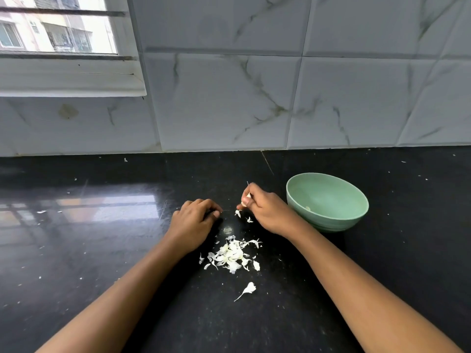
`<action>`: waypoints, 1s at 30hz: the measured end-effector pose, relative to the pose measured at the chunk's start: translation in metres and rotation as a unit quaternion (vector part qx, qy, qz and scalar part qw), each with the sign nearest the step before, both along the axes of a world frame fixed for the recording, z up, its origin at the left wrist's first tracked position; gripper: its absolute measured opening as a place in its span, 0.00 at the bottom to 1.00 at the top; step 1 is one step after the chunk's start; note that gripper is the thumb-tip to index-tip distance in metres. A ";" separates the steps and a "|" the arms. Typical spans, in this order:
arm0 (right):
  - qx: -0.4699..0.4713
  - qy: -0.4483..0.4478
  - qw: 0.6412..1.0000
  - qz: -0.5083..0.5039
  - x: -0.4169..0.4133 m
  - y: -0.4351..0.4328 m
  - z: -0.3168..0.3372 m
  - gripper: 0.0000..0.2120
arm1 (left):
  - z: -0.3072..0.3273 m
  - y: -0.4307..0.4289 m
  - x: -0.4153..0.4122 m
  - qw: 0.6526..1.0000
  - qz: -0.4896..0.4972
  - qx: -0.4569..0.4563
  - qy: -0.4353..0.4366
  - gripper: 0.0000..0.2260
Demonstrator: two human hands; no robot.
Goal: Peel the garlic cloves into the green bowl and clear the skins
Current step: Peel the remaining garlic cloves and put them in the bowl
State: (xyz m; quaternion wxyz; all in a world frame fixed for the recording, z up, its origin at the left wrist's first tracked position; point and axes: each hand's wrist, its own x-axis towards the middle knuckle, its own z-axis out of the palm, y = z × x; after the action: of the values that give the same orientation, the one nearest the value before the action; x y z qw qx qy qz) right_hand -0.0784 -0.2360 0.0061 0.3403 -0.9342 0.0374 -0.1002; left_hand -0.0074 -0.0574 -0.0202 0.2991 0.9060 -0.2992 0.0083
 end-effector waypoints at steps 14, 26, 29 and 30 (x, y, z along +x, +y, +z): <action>0.063 0.022 0.996 -0.059 0.008 0.004 -0.005 0.06 | -0.003 -0.001 0.005 1.000 0.002 -0.015 0.001 0.10; 0.190 -0.005 0.982 -0.004 -0.030 0.007 -0.004 0.08 | -0.004 -0.001 0.004 0.999 -0.035 -0.019 -0.015 0.11; 0.174 0.027 0.984 -0.009 -0.033 0.007 -0.009 0.07 | -0.002 -0.001 0.001 0.999 -0.042 -0.024 -0.016 0.10; 0.214 0.033 0.976 0.013 -0.033 0.009 -0.010 0.07 | -0.001 0.000 0.000 0.999 -0.041 -0.032 -0.015 0.09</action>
State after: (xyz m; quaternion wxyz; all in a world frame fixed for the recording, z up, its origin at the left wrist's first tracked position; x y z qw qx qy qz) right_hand -0.1119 -0.2273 -0.0041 0.5318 -0.8432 0.0567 -0.0541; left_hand -0.0079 -0.0575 -0.0211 0.3238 0.8828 -0.3398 0.0191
